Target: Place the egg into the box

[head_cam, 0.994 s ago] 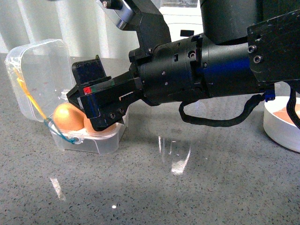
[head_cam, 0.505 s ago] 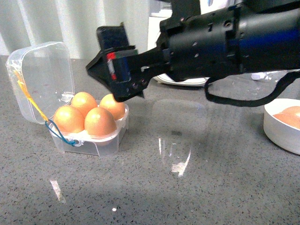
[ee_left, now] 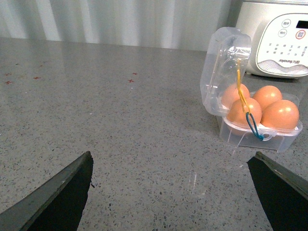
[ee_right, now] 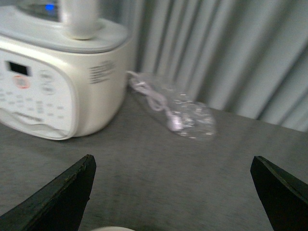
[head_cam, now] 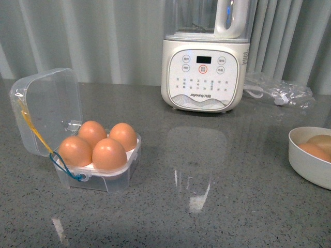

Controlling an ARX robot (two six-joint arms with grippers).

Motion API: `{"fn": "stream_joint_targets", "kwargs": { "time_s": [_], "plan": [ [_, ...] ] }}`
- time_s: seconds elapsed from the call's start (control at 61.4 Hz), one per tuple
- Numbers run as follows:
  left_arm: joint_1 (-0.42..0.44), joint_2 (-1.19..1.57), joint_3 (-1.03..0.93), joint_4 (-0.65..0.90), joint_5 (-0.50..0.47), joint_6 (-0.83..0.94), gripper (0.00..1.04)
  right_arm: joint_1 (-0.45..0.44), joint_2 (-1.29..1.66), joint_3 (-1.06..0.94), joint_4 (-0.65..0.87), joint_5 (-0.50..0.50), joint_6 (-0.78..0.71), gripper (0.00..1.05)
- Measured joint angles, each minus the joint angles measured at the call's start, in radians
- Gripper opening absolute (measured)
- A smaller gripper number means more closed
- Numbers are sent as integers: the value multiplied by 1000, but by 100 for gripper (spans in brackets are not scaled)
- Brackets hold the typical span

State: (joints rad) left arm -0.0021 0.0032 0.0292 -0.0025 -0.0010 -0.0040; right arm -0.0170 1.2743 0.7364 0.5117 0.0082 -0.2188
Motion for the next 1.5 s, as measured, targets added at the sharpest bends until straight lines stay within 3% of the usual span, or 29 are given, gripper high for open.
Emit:
{"fn": "stream_joint_targets", "kwargs": {
  "time_s": [0.277,0.358,0.424,0.782,0.896,0.961,1.043,1.499],
  "plan": [
    [0,0,0,0,0,0,98,-215,-378,-155,-35,-109,-7,98],
    [0,0,0,0,0,0,98,-269,-516,-176,-256,-262,99,83],
    [0,0,0,0,0,0,98,-274,-621,-248,-348,-294,153,71],
    [0,0,0,0,0,0,98,-138,-857,-518,-323,-158,206,3],
    [0,0,0,0,0,0,98,-108,-897,-560,-320,-128,208,3],
    [0,0,0,0,0,0,98,-45,-923,-583,-320,-34,208,3],
    [0,0,0,0,0,0,98,10,-955,-611,-321,-19,208,3],
    [0,0,0,0,0,0,98,13,-1067,-682,-359,-9,208,3]
  ]
}}
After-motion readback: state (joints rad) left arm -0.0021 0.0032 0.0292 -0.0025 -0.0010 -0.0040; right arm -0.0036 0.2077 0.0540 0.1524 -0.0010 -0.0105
